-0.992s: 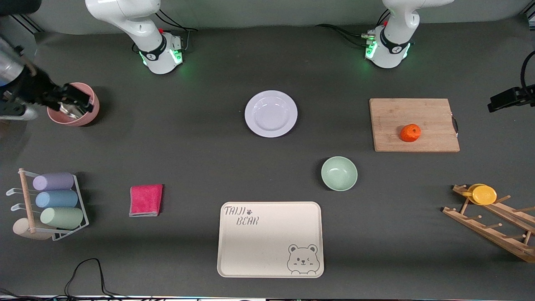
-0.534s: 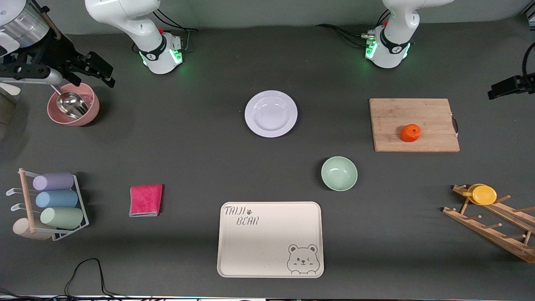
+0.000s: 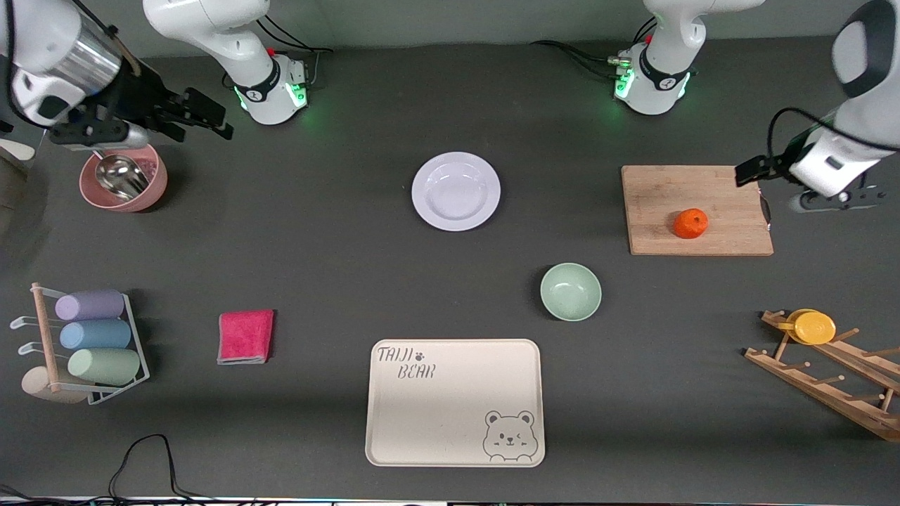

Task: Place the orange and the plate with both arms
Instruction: 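Lower the left gripper onto the orange while the right gripper reaches the plate, then grasp the orange with the left gripper and lift it off the board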

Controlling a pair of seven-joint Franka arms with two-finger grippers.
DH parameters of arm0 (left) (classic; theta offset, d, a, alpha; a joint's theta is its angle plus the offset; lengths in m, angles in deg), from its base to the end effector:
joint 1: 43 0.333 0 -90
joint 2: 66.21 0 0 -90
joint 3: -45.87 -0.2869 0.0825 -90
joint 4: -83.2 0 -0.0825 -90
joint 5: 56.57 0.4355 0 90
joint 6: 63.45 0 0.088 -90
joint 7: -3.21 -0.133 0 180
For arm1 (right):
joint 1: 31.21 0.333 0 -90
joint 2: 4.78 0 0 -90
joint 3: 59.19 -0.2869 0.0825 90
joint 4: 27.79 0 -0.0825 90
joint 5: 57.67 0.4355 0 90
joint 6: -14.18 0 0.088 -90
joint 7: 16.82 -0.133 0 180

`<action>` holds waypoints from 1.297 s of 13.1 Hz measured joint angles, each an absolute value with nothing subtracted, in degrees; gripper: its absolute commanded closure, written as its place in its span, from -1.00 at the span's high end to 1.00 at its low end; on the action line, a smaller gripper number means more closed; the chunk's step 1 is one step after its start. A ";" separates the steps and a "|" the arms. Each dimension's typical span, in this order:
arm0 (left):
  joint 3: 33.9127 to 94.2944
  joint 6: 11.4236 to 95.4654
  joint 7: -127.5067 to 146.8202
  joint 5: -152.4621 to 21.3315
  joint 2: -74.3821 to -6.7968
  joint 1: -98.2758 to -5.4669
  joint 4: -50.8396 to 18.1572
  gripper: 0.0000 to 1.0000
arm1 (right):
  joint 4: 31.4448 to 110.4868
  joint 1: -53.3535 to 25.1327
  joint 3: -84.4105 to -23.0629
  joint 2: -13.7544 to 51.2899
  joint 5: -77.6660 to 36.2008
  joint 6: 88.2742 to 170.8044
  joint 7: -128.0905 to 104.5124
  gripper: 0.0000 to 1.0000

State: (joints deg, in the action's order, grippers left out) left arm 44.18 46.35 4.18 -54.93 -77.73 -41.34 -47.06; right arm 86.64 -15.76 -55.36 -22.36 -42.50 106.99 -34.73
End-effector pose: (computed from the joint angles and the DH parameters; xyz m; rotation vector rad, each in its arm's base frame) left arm 0.5103 0.0324 0.3484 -3.1135 -0.0974 0.2442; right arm 0.4964 0.1340 0.5273 -2.8722 0.1848 0.2050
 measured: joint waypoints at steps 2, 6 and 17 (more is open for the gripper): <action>44.15 56.77 4.22 -54.93 -76.10 -41.34 -54.17 1.00 | 95.42 -15.74 -55.35 -23.65 -37.03 113.32 -29.57 1.00; 44.14 69.55 4.60 -54.93 -69.01 -41.37 -59.33 1.00 | 108.90 -15.74 -55.35 -24.20 -24.24 124.65 -14.32 1.00; 44.22 85.75 5.39 -54.91 -60.10 -42.18 -66.00 -0.99 | 125.00 -15.73 -55.35 -5.81 20.71 132.43 38.96 1.00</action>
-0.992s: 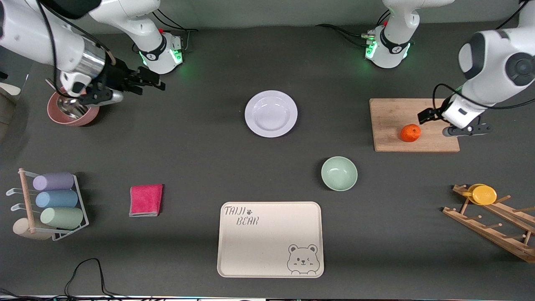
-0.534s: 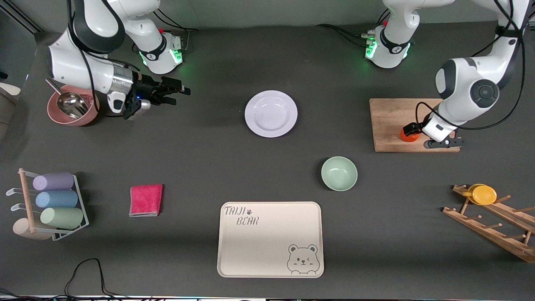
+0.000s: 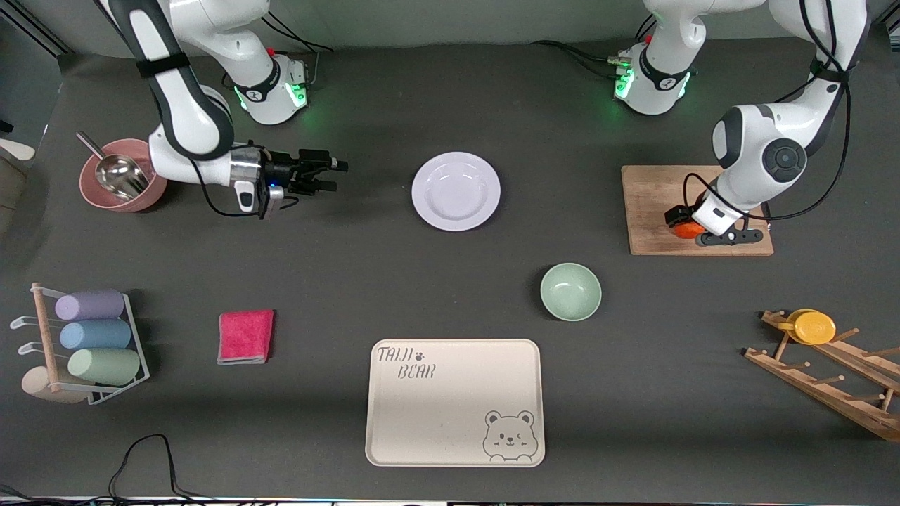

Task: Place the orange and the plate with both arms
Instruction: 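Grasp the orange with the left gripper and lift it off the board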

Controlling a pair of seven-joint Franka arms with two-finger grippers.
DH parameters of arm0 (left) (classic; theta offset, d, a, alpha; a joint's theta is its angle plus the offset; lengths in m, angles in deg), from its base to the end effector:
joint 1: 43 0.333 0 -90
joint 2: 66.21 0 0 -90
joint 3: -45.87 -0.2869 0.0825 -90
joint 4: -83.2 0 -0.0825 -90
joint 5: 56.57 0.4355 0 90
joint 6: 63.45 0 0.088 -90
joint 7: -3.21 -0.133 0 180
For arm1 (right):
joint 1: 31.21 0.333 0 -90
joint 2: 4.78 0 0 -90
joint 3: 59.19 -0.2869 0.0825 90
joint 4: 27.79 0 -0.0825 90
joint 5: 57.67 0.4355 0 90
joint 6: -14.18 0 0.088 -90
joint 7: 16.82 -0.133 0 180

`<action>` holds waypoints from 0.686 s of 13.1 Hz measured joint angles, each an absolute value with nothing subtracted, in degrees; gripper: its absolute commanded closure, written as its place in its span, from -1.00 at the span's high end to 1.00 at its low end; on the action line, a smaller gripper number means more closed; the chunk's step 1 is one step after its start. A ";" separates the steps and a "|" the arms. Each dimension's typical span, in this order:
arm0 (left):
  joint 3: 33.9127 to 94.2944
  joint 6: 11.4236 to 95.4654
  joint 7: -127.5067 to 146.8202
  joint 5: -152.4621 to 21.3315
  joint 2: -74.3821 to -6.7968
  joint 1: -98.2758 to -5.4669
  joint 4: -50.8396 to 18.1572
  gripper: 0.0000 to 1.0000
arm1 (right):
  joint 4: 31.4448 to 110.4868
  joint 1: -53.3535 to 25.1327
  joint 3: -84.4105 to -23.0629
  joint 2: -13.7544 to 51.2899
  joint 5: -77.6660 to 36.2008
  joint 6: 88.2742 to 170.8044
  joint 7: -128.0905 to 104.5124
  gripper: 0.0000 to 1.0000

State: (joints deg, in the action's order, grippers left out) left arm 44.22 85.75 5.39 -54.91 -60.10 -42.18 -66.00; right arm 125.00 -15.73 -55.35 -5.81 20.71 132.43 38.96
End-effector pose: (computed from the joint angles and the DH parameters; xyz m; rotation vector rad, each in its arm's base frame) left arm 0.4424 0.0195 0.1067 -3.1197 -0.0866 0.1666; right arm 0.3858 0.1552 0.1458 -2.0934 -0.0971 0.0951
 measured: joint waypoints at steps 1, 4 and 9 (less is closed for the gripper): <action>44.22 85.78 5.39 -54.91 -60.11 -42.19 -66.06 -1.00 | 124.98 -15.72 -55.35 -2.93 23.80 132.43 42.95 1.00; 44.20 85.79 5.40 -54.86 -60.40 -42.19 -66.10 -1.00 | 124.83 -15.60 -55.43 3.84 30.23 130.83 50.86 1.00; 44.21 84.42 5.40 -54.86 -62.04 -42.57 -65.31 -1.00 | 124.19 -15.51 -55.46 11.40 36.11 127.56 57.22 1.00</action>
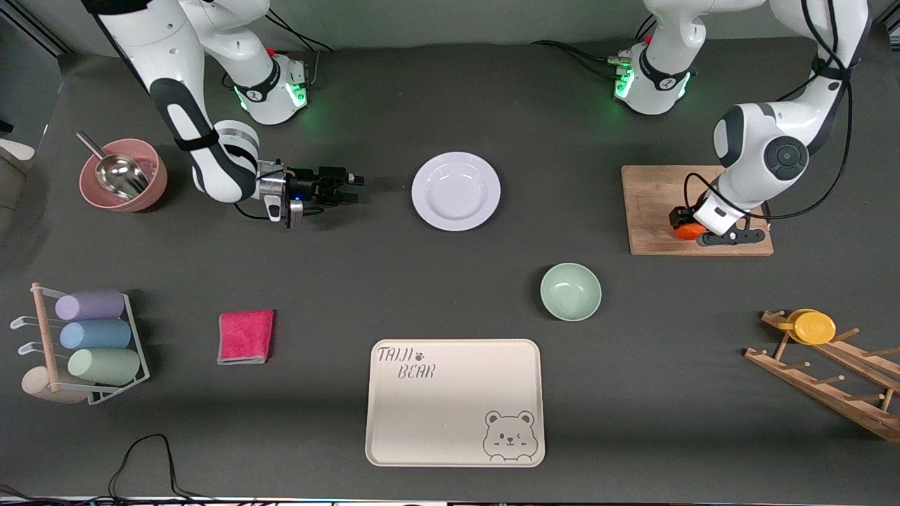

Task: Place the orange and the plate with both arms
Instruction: 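Grasp the orange with the left gripper and lift it off the board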

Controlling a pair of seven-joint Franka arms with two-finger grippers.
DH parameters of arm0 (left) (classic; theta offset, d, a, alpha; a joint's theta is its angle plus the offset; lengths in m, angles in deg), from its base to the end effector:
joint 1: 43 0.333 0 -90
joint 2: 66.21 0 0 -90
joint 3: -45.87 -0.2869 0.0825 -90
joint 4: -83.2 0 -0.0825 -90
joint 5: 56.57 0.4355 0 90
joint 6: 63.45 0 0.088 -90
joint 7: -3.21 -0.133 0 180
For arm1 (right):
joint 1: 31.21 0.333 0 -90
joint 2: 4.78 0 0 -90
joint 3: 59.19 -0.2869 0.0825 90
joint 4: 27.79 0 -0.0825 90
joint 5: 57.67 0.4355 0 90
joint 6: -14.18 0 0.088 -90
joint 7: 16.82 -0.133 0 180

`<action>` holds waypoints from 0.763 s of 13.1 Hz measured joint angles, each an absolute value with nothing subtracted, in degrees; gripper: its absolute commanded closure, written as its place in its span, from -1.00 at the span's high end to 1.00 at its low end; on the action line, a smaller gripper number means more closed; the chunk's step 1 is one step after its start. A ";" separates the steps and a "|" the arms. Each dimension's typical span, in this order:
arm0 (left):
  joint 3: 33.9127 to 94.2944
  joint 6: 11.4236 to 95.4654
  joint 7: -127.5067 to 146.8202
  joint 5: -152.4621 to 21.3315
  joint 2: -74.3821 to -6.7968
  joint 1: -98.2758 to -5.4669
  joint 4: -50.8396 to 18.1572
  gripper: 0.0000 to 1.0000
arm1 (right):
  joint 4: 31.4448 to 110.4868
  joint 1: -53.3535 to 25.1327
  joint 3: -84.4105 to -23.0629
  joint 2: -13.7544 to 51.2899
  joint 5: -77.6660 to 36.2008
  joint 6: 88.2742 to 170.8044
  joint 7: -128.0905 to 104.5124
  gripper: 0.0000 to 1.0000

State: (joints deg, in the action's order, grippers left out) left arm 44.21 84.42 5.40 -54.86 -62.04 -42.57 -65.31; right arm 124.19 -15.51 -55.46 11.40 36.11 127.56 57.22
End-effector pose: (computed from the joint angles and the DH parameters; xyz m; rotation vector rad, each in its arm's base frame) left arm 0.4525 0.0168 0.1242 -3.1209 -0.0761 0.1311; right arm 0.3372 0.1560 0.0454 -1.9748 -0.0055 0.0717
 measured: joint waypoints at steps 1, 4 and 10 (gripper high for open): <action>44.23 80.26 5.54 -54.87 -63.88 -43.12 -63.91 -1.00 | 124.11 -15.51 -55.47 12.39 36.80 126.95 57.76 1.00; 44.82 58.39 6.53 -54.87 -71.68 -44.07 -53.16 -1.00 | 123.78 -15.50 -55.51 14.71 38.03 125.37 59.03 1.00; 46.34 21.16 8.42 -55.49 -72.91 -44.95 -18.47 -1.00 | 123.18 -15.50 -55.85 16.22 38.06 125.32 59.08 0.68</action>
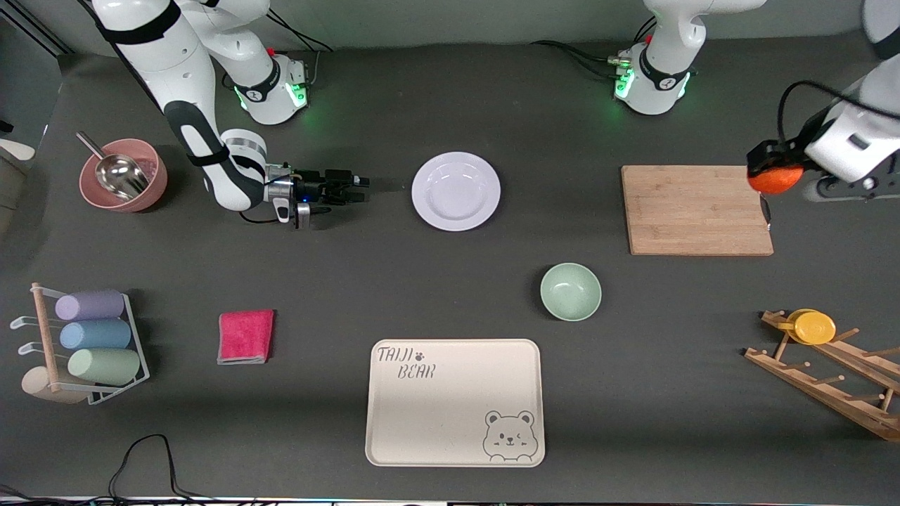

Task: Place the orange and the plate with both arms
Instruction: 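Grasp the orange with the left gripper and lift it off the board, then carry the orange over the white plate and lower it with the left gripper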

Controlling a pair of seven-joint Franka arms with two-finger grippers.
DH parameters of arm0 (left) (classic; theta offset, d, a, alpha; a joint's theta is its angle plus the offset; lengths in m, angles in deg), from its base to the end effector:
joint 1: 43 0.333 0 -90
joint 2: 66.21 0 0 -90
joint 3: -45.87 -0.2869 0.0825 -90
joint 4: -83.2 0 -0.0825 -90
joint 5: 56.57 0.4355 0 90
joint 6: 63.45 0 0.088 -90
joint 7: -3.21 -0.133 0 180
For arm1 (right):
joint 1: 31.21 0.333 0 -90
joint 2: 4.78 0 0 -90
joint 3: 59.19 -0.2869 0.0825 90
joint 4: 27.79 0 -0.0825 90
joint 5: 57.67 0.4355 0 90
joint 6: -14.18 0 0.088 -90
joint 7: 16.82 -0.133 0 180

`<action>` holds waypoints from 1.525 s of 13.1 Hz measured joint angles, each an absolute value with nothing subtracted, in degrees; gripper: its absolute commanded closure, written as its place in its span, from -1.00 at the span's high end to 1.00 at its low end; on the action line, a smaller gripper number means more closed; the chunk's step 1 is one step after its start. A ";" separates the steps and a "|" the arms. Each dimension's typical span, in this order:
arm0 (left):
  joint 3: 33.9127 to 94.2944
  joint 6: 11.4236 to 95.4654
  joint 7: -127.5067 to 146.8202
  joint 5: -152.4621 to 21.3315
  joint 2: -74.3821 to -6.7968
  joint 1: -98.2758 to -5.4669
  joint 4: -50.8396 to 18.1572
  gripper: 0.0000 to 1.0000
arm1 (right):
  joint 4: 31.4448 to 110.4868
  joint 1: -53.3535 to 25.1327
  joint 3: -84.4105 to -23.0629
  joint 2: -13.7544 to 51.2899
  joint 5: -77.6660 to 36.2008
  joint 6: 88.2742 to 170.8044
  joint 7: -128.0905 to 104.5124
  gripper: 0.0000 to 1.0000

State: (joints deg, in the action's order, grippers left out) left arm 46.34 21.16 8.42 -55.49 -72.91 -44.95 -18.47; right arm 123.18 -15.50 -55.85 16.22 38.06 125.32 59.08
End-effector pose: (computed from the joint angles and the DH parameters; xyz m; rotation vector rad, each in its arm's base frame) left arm 0.5517 -0.0208 0.5254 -3.0964 -0.0757 0.2781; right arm 0.3228 0.1596 0.0224 -1.9439 0.0268 0.1058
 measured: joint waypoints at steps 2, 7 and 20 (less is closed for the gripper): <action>47.96 18.77 14.54 -57.65 -68.47 -47.09 -12.01 -1.00 | 122.99 -15.49 -55.88 16.35 38.06 125.31 59.09 0.42; 62.59 28.38 44.43 -60.67 -57.72 -53.55 -9.57 -1.00 | 122.89 -15.46 -55.92 16.45 38.07 125.31 59.71 0.01; 67.01 61.27 78.31 -54.98 -44.85 -75.51 -23.97 -1.00 | 122.38 -15.52 -55.91 18.52 38.12 125.31 65.58 -0.13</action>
State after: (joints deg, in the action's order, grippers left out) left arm 67.01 61.27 78.31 -54.98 -44.85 -75.51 -23.97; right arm 122.38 -15.52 -55.91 18.52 38.12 125.31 65.58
